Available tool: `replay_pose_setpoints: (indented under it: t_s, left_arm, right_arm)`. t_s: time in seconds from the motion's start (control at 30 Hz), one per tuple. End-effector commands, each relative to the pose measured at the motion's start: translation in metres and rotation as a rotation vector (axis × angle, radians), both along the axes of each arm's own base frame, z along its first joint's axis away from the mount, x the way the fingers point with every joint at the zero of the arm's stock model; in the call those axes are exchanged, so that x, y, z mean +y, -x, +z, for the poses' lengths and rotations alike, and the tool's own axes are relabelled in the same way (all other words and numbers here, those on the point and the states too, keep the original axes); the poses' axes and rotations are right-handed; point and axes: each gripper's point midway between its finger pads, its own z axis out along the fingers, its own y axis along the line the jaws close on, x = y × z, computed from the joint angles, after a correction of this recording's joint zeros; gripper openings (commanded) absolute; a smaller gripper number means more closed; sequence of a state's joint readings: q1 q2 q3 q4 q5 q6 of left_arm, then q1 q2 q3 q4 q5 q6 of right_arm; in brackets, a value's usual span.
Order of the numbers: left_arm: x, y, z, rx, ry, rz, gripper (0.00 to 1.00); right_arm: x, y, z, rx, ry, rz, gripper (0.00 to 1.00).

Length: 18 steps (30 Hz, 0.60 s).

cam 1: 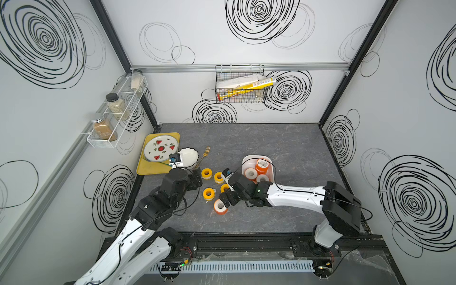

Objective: Put the sealing tape into the storage box
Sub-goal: Pick up the sealing tape at the center of the board.

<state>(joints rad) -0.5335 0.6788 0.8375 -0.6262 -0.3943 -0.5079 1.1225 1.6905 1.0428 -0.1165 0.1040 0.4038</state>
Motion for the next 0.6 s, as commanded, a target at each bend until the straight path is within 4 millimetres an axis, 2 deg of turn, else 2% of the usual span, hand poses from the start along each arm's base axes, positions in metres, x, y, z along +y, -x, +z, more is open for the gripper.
replay_pose_setpoints:
  t_s: [0.0,0.23,0.57]
  left_arm:
    - [0.001,-0.004,0.006,-0.038,0.010,0.009,0.86]
    - [0.000,-0.005,0.004,-0.032,0.008,0.009,0.86]
    - [-0.001,-0.006,0.004,-0.030,0.007,0.003,0.86]
  right_arm:
    - [0.012,0.012,-0.010,0.045,0.016,0.047,0.98]
    - [0.024,0.027,-0.032,0.074,0.056,0.082,1.00]
    - [0.033,0.042,-0.049,0.080,0.097,0.121,1.00]
